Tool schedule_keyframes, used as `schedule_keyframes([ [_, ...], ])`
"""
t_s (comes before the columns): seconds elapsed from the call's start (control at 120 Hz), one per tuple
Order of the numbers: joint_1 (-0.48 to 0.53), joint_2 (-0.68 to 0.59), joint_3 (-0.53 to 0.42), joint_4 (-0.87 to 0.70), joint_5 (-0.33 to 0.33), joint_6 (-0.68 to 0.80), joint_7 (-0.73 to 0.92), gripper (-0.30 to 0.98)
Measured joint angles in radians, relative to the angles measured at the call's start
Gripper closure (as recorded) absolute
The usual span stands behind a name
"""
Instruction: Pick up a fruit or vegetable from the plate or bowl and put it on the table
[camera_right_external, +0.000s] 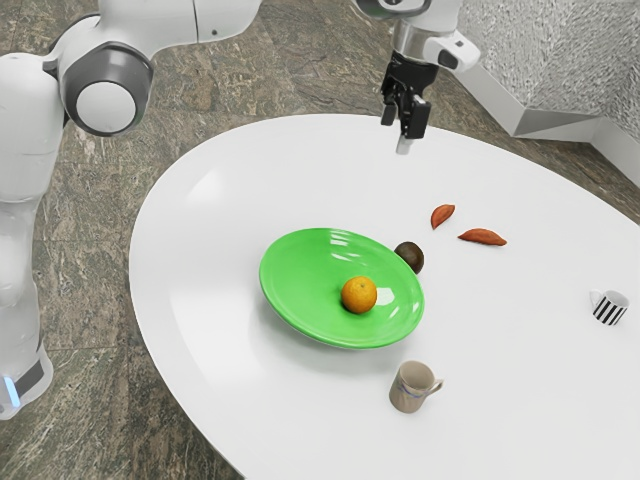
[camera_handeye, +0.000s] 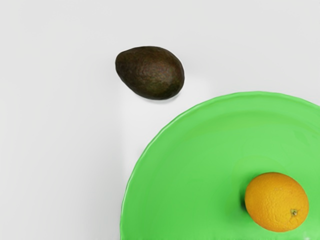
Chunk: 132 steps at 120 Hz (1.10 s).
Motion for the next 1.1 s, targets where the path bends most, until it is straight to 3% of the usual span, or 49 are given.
schedule_keyframes([
  [0.417, 0.0, 0.002, 0.0, 0.006, -0.004, -0.005, 0.019, 0.0],
  [0.6, -0.011, -0.08, -0.038, 0.173, -0.012, -0.087, -0.001, 0.0],
  [0.658, -0.004, -0.121, -0.072, 0.086, -0.02, -0.101, -0.009, 0.0],
  [0.725, -0.001, -0.366, -0.119, -0.317, -0.034, -0.047, -0.016, 0.0],
  [0.792, -0.01, -0.467, -0.169, -0.478, -0.044, -0.015, -0.019, 0.0],
  [0.983, -0.013, -0.501, -0.252, -0.539, -0.02, 0.031, -0.018, 0.0],
  [1.1, -0.012, -0.423, -0.341, -0.465, -0.017, 0.051, -0.005, 0.0],
])
